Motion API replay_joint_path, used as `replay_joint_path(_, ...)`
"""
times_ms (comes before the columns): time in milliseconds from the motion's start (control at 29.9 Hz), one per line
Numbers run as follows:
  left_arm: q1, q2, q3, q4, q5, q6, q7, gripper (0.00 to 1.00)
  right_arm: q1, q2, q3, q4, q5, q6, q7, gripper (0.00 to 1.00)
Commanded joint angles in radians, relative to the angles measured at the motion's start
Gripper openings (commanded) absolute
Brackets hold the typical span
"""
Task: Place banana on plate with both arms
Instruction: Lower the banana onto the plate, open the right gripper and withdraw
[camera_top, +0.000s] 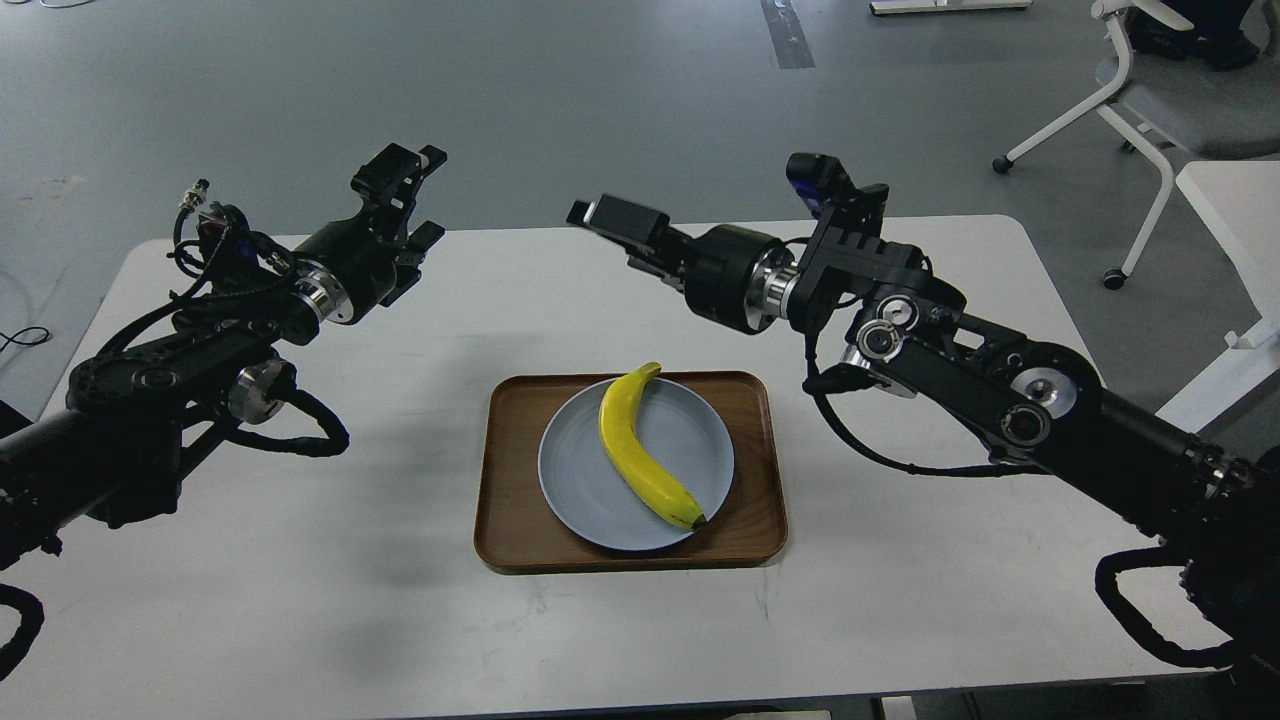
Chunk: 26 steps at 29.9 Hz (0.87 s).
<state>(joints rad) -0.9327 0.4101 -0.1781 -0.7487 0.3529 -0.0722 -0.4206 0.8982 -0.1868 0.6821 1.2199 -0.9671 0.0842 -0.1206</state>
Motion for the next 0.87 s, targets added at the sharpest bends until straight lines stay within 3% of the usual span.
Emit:
replay_joint_path(0,-0.002,0.001,0.0,0.0,0.0,0.0,0.0,0.98,0.021,-0.008,0.105,-0.005,0.165,-0.018,-0.001,1.0)
replay_joint_path(134,-0.003,0.006,-0.004,0.0,-0.005,-0.008,-0.003,0.98,0.057,-0.14,0.152,-0.083,0.328,0.014,-0.025,1.0)
replay_joint_path(234,-0.005,0.018,-0.017,-0.006,-0.017,-0.017,-0.003,0.99,0.071,-0.171,0.155,-0.157,0.41,0.019,-0.033,1.0)
replay_joint_path(368,0.0,0.03,-0.174,-0.038,-0.048,-0.105,0.005,0.98,0.059,-0.236,0.201,-0.24,0.569,0.055,-0.027,1.0)
replay_joint_path(535,-0.003,0.027,-0.242,-0.038,-0.098,-0.192,0.006,0.98,-0.002,-0.23,0.295,-0.27,0.584,0.222,-0.022,1.0)
replay_joint_path(735,-0.002,-0.004,-0.251,-0.005,-0.173,-0.215,0.014,0.98,-0.031,-0.134,0.309,-0.269,0.539,0.2,-0.02,1.0)
replay_joint_path(836,-0.009,-0.023,-0.251,0.032,-0.175,-0.212,0.049,0.98,-0.053,-0.108,0.316,-0.264,0.536,0.195,-0.016,1.0)
